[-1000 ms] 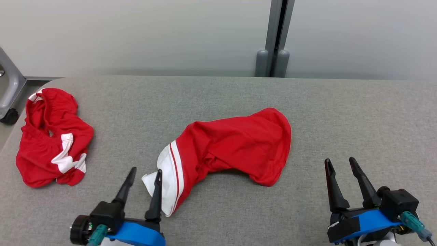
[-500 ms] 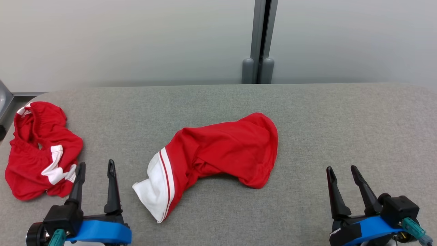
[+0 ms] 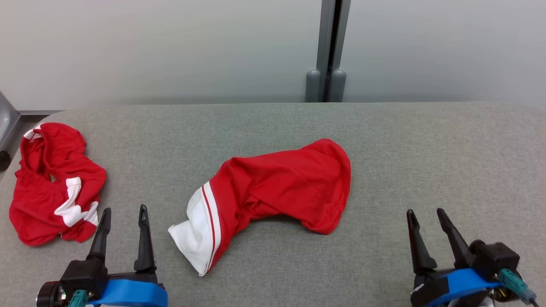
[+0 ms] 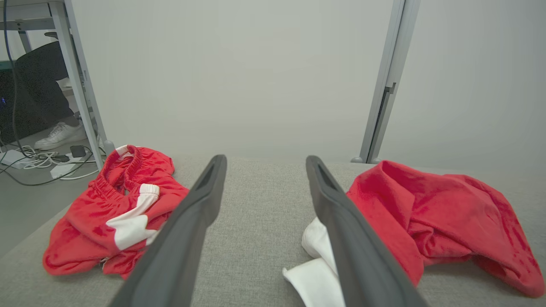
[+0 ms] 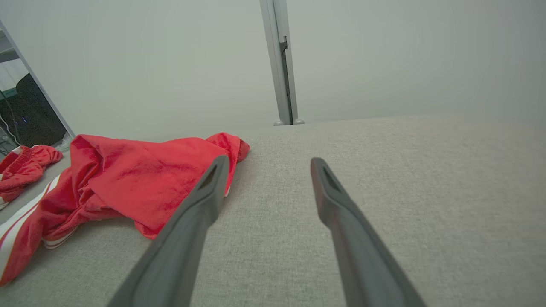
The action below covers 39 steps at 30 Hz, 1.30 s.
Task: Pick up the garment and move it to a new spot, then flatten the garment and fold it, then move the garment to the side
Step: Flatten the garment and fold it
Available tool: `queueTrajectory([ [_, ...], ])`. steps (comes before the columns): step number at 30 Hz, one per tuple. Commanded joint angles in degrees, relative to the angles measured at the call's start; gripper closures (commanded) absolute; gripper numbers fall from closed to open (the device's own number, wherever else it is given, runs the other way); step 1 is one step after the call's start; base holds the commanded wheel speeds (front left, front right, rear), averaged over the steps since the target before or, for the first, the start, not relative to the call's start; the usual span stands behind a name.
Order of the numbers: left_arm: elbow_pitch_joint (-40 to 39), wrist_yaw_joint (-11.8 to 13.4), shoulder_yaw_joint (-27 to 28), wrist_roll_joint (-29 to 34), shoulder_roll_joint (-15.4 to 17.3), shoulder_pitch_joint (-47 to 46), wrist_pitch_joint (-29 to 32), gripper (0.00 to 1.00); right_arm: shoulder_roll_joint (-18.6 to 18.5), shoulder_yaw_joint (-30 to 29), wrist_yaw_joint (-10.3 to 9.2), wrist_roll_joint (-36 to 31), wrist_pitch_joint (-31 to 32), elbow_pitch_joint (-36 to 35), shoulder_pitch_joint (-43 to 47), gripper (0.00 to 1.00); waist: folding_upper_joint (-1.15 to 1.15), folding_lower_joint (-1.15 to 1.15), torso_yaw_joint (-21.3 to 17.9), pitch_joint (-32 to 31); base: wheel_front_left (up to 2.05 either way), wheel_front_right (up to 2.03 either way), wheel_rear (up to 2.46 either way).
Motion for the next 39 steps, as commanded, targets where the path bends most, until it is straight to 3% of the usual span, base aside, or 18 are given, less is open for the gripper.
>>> queueTrajectory([
  [1, 0.1, -0.2, 0.0, 0.5, 0.0, -0.9, -0.2, 0.00, -0.3, 0.4, 0.03, -0.5, 0.3, 0.2, -1.3, 0.00, 0.00, 0.00, 0.3, 0.1, 0.00, 0.00, 0.00],
  [10, 0.2, -1.3, -0.4, 1.4, -1.2, -2.3, -0.2, 0.00, -0.3, 3.9, 0.03, -2.3, 3.2, 4.7, -9.2, 0.00, 0.00, 0.00, 2.9, 1.2, 0.00, 0.00, 0.00],
  [21, 1.2, -2.5, -0.5, 2.0, -2.3, -4.5, -0.2, 0.00, -0.3, 4.7, 0.03, -3.8, 3.6, 19.7, -15.9, 0.00, 0.00, 0.00, 7.2, 4.2, 0.00, 0.00, 0.00],
  [36, 2.5, -3.7, -0.7, 2.8, -3.5, -7.2, -0.2, 0.00, -0.3, 8.1, 0.03, 1.7, -0.2, 37.8, -23.0, 0.00, 0.00, 0.00, 10.3, 7.1, 0.00, 0.00, 0.00],
  [37, 2.6, -3.8, -0.6, 2.8, -3.6, -7.3, -0.2, 0.00, -0.3, 8.5, 0.03, 2.3, -0.4, 38.5, -23.4, 0.03, 0.00, 0.00, 10.4, 7.1, 0.00, 0.00, 0.00],
  [39, 2.8, -3.9, -0.6, 2.9, -3.7, -7.5, -0.2, 0.00, -0.2, 9.5, 0.03, 3.9, -0.8, 39.7, -24.1, 1.00, 0.00, 0.00, 10.3, 7.3, 0.00, 0.00, 0.00],
])
